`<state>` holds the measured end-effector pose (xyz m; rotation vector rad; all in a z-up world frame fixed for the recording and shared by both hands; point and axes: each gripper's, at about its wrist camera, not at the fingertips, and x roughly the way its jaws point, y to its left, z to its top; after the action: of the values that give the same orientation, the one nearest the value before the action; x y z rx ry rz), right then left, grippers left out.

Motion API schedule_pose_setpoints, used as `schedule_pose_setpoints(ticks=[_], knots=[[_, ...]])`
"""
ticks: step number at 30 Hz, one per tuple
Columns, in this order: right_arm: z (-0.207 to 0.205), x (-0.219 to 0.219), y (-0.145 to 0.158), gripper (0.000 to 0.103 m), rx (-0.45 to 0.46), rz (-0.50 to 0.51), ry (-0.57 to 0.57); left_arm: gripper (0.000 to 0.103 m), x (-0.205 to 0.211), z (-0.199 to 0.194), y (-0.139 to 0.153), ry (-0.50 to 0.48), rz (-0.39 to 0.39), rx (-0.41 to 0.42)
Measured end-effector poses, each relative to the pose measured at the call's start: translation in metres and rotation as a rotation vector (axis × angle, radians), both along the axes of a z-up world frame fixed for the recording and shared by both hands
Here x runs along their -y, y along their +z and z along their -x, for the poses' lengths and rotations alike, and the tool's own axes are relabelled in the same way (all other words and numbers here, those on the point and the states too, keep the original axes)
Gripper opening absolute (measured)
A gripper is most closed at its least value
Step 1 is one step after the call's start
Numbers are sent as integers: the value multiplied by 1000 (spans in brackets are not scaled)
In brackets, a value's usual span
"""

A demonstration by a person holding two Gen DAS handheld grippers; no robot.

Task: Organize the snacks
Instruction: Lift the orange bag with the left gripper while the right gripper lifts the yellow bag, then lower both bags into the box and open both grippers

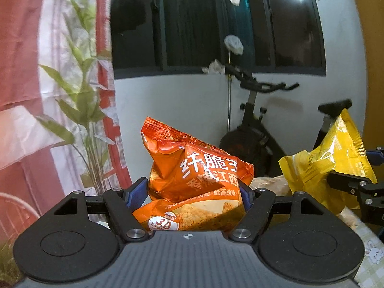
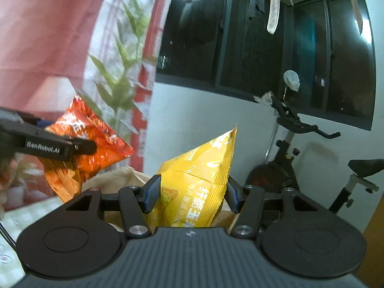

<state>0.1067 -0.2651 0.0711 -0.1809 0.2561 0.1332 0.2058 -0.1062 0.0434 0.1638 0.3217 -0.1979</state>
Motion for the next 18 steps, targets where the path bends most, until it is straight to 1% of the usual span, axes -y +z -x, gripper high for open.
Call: schedule_pose_setpoints(ticks=[4, 7, 9, 12, 13, 14, 15, 16, 18], knots=[[-29, 5, -10, 57, -68, 7, -4, 78, 13, -26, -8, -15, -22, -43], [-47, 5, -24, 58, -139, 19, 6, 78, 16, -47, -22, -36, -20, -124], [-53, 6, -32, 58, -177, 25, 3, 80, 13, -57, -31, -49, -15, -164], [-63, 7, -44, 60, -251, 21, -10, 87, 2, -65, -40, -47, 3, -200], [-65, 9, -47, 61, -271, 14, -14, 88, -1, -66, -41, -47, 12, -213], [-68, 11, -48, 66, -299, 1, -16, 89, -6, -67, -41, -50, 26, -222], [-70, 13, -49, 69, -314, -14, -21, 89, -10, -67, -41, -53, 37, -226], [-70, 15, -47, 74, -319, -26, -29, 90, -14, -66, -40, -55, 46, -229], [-67, 19, -44, 76, -320, -59, -43, 90, -18, -65, -36, -54, 52, -226]])
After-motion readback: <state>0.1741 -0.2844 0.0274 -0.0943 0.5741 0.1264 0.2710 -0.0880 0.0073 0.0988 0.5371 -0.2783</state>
